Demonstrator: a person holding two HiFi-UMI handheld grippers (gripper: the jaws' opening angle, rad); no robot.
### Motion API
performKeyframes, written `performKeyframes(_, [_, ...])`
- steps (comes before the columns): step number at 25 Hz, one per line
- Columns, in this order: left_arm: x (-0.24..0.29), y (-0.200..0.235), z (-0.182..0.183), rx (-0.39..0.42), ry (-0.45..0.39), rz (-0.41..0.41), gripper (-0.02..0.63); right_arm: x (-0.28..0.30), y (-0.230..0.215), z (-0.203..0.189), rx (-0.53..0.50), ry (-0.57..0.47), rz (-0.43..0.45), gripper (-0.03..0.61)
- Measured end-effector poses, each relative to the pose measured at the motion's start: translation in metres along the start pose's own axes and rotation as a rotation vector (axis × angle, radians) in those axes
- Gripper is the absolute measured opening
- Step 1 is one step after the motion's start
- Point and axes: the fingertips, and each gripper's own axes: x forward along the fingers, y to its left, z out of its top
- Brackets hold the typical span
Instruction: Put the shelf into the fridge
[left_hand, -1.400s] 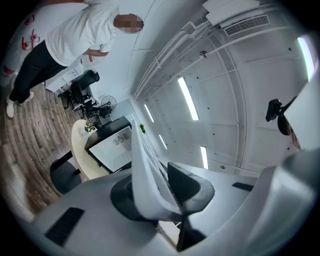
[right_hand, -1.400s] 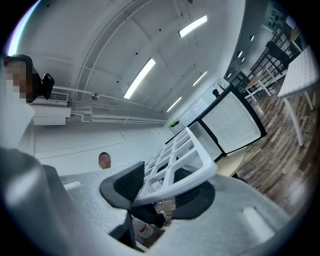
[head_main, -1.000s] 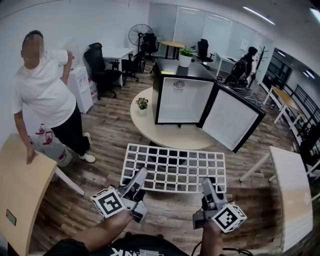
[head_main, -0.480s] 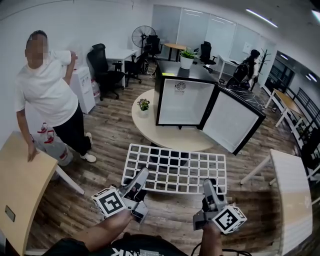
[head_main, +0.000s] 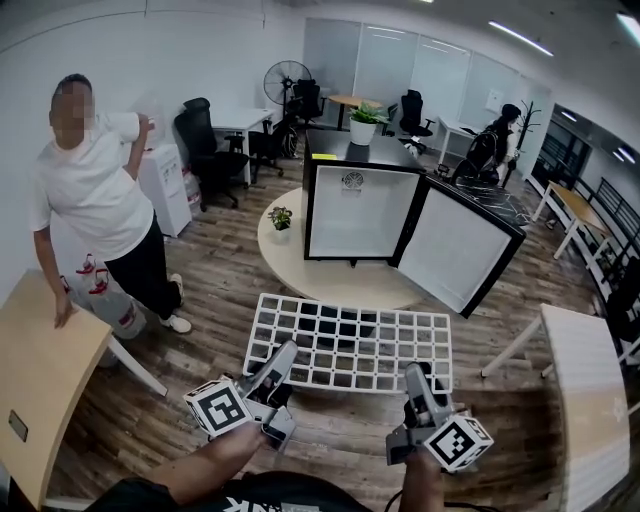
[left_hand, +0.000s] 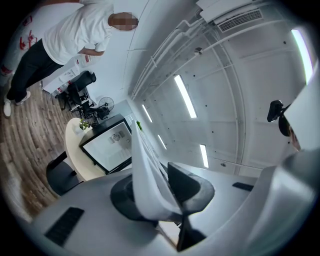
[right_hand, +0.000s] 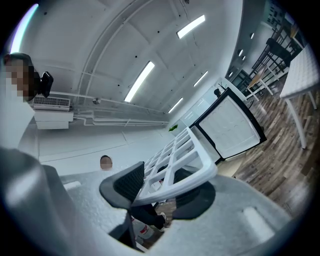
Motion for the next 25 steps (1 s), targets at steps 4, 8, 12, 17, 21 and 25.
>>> performKeyframes(4, [0.013,-0.005,-0.011,0.003,-0.007,0.003,0.084,-0.002,-0.013,0.009,0.007,0.005,0.018,0.167])
performKeyframes(8, [0.021,-0.003,-0.019,0.011,-0.009,0.023,0.084,0.001,-0.027,0.014,0.012,0.013,0.031,0.167])
performKeyframes(12, [0.035,0.003,-0.02,0.012,-0.009,0.026,0.084,0.01,-0.04,0.016,0.02,0.021,0.034,0.167])
performKeyframes(17, [0.052,0.039,-0.028,-0.043,0.017,0.105,0.084,0.031,-0.061,0.02,0.019,0.025,0.009,0.167])
performKeyframes(21, [0.081,0.05,-0.015,-0.04,0.019,0.052,0.084,0.056,-0.072,0.027,0.002,0.026,-0.006,0.167])
performKeyframes(25, [0.116,0.062,0.006,-0.025,0.02,-0.01,0.087,0.087,-0.089,0.034,-0.014,0.021,-0.048,0.167])
